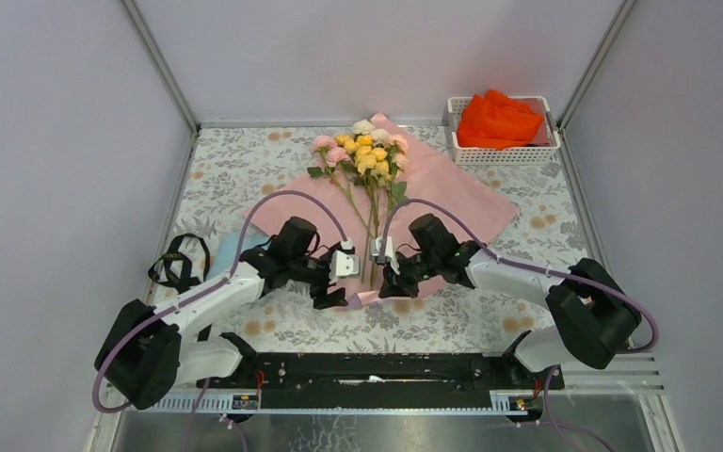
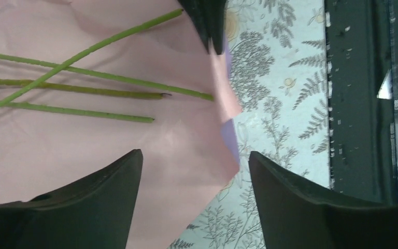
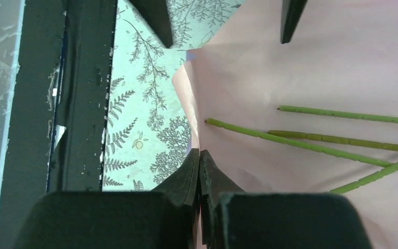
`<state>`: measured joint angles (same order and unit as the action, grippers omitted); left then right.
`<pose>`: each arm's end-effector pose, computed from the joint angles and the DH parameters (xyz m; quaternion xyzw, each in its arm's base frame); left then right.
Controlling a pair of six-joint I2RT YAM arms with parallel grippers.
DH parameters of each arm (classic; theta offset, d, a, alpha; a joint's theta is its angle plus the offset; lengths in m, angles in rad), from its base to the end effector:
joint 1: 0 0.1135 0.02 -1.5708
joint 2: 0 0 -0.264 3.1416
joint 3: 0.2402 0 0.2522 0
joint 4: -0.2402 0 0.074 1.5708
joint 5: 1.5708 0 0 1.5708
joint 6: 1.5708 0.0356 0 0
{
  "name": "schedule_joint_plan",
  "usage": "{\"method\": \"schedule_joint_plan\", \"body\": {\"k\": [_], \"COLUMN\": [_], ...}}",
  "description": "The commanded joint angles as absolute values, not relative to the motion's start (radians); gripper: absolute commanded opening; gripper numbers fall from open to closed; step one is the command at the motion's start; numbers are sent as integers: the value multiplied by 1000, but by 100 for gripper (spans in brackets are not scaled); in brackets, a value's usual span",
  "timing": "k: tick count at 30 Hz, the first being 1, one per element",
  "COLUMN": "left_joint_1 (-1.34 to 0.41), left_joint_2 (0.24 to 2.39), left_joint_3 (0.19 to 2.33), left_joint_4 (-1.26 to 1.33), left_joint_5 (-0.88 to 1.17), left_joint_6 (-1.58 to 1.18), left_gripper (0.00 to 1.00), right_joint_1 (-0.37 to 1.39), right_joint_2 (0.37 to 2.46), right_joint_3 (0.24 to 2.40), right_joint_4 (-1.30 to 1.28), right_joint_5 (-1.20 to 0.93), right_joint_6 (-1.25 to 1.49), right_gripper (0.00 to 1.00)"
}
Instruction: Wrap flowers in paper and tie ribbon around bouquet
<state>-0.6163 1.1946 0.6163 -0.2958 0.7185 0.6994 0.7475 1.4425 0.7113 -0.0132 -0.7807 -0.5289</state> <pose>0.1706 -0.1495 0.1981 0.6330 0.6229 -0.3169 0.3330 0.1895 0.2098 0.1891 -0.6273 0.5892 0.3869 0.3311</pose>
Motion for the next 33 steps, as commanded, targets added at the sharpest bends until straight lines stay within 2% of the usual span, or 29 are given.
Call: {"method": "schedule_joint_plan", "body": {"k": [1, 3, 6, 9, 11, 15, 19, 20, 21, 24, 26, 28, 31, 33], "left_joint_1": [-622, -677, -704, -703, -704, -703, -706, -705, -705, -702, -693, -669, -639, -637], "left_joint_2": [1184, 1176, 1189, 1238, 1261, 1265, 1255, 1256, 1257, 1270, 1287, 1311, 1345, 1358], "left_joint_3": [606, 587, 570, 597, 615, 616, 615, 621, 629, 656, 669, 688, 726, 736], "left_joint_4": [-323, -262, -129, -98, -110, -128, -134, -139, -149, -188, -198, -212, -235, -242], "left_joint_5": [855, 771, 678, 631, 634, 688, 754, 762, 766, 740, 711, 708, 696, 672], "left_joint_6": [799, 745, 596, 538, 537, 559, 555, 547, 544, 526, 498, 475, 456, 470], "left_gripper": [86, 90, 91, 85, 72, 36, 4, 0, 0, 0, 0, 0, 0, 0], "right_joint_1": [711, 701, 696, 690, 686, 683, 681, 680, 679, 660, 631, 617, 617, 616], "right_joint_2": [1450, 1459, 1474, 1476, 1472, 1464, 1463, 1463, 1463, 1420, 1342, 1246, 1152, 1105], "right_joint_3": [739, 735, 736, 733, 729, 729, 737, 741, 746, 762, 735, 689, 653, 635], "right_joint_4": [25, 34, 43, 57, 60, 51, 42, 37, 27, 17, 97, 181, 157, 89], "right_joint_5": [-817, -826, -834, -841, -850, -854, -863, -863, -861, -853, -852, -804, -722, -631], "right_joint_6": [-526, -521, -513, -506, -504, -509, -510, -510, -505, -441, -327, -217, -124, -71], "right_gripper": [3, 2, 2, 2, 2, 2, 5, 7, 14, 49, 65, 76, 91, 93]}}
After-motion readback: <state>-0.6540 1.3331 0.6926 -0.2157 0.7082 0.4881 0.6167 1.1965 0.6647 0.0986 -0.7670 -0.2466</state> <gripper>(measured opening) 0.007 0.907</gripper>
